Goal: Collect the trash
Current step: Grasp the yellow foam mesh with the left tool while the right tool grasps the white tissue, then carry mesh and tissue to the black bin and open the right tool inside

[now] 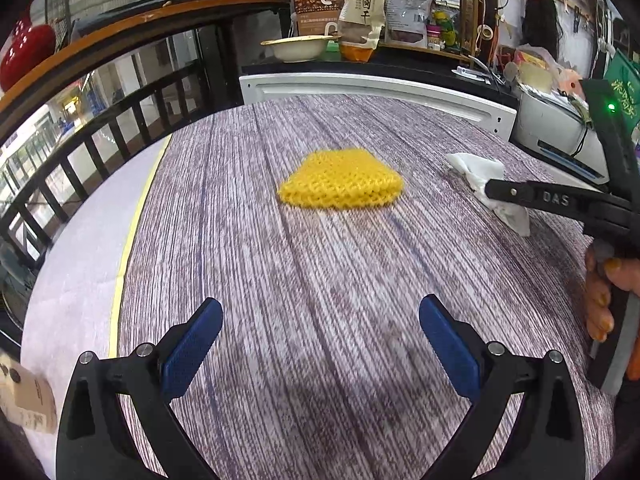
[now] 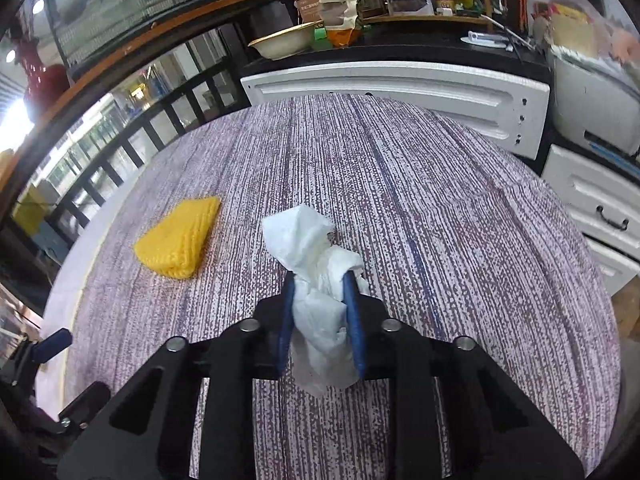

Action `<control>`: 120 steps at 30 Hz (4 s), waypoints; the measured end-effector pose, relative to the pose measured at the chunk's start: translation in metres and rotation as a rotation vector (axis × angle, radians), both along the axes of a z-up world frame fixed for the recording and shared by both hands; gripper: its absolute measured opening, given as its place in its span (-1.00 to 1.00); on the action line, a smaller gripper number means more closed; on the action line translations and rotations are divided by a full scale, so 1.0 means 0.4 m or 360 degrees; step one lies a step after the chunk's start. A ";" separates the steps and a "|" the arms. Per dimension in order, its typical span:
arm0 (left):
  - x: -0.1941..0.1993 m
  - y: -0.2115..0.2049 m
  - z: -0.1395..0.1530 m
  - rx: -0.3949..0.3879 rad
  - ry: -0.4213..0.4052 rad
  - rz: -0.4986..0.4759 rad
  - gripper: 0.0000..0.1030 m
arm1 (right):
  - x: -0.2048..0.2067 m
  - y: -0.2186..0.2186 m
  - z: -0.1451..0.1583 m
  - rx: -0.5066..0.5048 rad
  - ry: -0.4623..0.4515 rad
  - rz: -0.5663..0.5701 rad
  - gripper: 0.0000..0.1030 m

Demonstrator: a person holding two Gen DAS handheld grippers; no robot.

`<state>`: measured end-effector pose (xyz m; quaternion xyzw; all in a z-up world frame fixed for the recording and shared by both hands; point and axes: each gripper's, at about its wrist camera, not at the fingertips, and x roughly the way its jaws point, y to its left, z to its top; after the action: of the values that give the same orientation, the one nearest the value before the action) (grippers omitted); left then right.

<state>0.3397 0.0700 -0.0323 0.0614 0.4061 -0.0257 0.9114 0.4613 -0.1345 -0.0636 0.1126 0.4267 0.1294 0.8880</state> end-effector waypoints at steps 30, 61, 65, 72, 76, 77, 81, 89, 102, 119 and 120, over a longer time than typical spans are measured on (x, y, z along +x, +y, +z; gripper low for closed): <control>0.256 -0.094 -0.029 0.0109 0.0036 0.0091 -0.55 | -0.022 -0.040 -0.002 0.0127 -0.0008 0.0015 -0.69; -0.140 -0.001 0.057 -0.0282 -0.0020 0.0008 -0.63 | -0.242 -0.018 0.086 0.0003 -0.0118 0.0228 -0.69; -0.196 -0.036 0.062 -0.0294 -0.0028 -0.0033 -0.63 | -0.338 -0.022 0.110 -0.0009 -0.0174 0.0294 -0.69; -0.281 -0.098 0.075 -0.0253 -0.0081 -0.0098 -0.63 | -0.462 -0.060 0.146 0.0017 -0.0241 0.0354 -0.69; -0.321 -0.134 0.082 -0.0247 -0.0098 -0.0145 -0.63 | -0.517 -0.092 0.151 0.0044 -0.0261 0.0341 -0.69; -0.329 -0.144 0.083 -0.0238 -0.0104 -0.0154 -0.63 | -0.534 -0.101 0.151 0.0031 -0.0275 0.0324 -0.69; -0.361 -0.187 0.086 -0.0234 -0.0117 -0.0215 -0.63 | -0.588 -0.132 0.154 -0.0043 -0.0337 0.0259 -0.69; -0.405 -0.268 0.087 -0.0260 -0.0143 -0.0308 -0.63 | -0.671 -0.221 0.154 -0.0066 -0.0385 0.0132 -0.69; -0.439 -0.381 0.097 -0.0317 -0.0167 -0.0419 -0.63 | -0.721 -0.384 0.118 -0.0057 -0.0361 -0.0192 -0.69; -0.451 -0.561 0.070 -0.0273 -0.0095 -0.0652 -0.63 | -0.662 -0.662 -0.150 -0.0140 0.0061 -0.0657 -0.69; -0.452 -0.572 0.065 -0.0274 -0.0078 -0.0669 -0.63 | -0.662 -0.671 -0.172 -0.0153 0.0091 -0.0671 -0.69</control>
<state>0.1590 -0.1588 -0.0064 0.0673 0.3583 -0.2480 0.8975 0.1967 -0.4029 -0.1325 0.1605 0.4243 -0.0831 0.8873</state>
